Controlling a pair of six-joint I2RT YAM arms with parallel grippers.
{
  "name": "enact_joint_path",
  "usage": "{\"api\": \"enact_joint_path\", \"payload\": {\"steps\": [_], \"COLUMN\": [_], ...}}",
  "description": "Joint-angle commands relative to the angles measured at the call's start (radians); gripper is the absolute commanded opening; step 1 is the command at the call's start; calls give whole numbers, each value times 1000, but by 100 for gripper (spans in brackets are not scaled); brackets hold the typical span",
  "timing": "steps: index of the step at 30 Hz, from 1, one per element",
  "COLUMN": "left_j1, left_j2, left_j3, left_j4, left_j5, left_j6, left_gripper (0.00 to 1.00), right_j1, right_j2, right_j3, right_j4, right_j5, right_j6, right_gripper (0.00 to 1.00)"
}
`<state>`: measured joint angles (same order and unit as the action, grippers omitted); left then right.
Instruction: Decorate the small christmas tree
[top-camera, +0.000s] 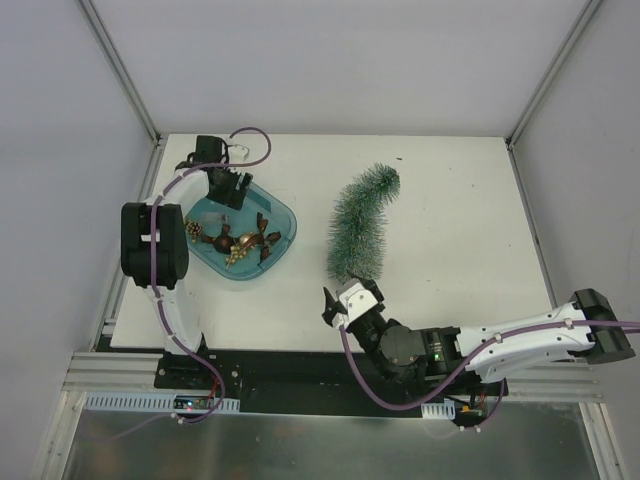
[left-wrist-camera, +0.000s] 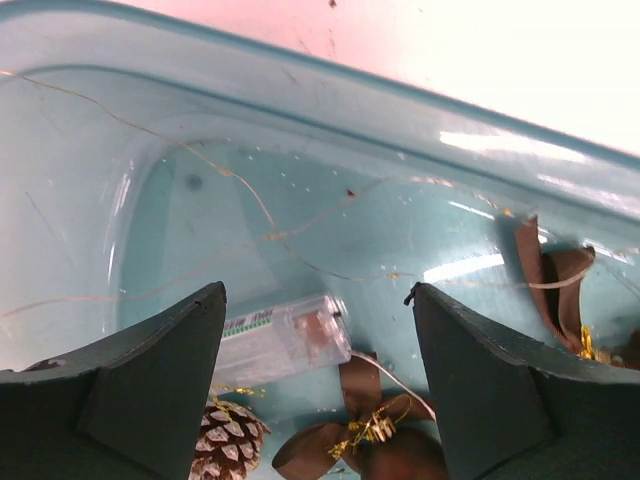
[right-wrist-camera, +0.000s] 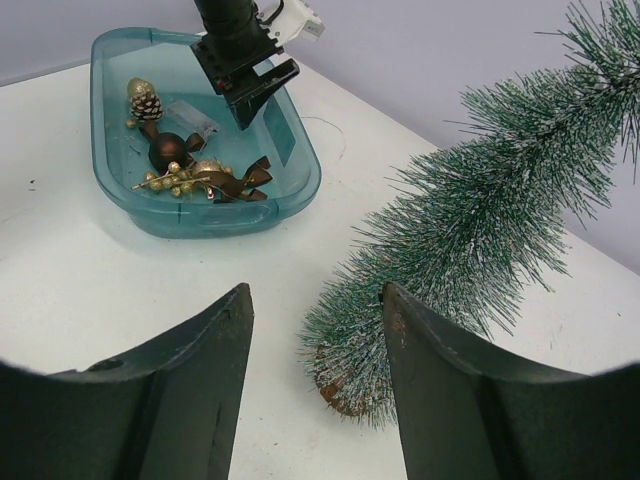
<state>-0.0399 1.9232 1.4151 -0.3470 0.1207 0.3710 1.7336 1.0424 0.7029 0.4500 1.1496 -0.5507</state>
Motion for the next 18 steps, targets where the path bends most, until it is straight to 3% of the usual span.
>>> {"api": "enact_joint_path", "payload": {"steps": [1, 13, 18], "left_j1": [3, 3, 3], "left_j2": [55, 154, 158], "left_j3": [70, 146, 151], "left_j4": [8, -1, -4], "left_j5": [-36, 19, 31], "left_j6": [-101, -164, -173], "left_gripper": [73, 50, 23], "right_j1": [-5, -9, -9], "right_j2": [-2, -5, -5], "right_j3": [52, 53, 47], "right_j4": [10, 0, -4], "right_j5": [-5, -4, -2], "right_j6": [-2, -2, 9], "right_gripper": [56, 56, 55]}}
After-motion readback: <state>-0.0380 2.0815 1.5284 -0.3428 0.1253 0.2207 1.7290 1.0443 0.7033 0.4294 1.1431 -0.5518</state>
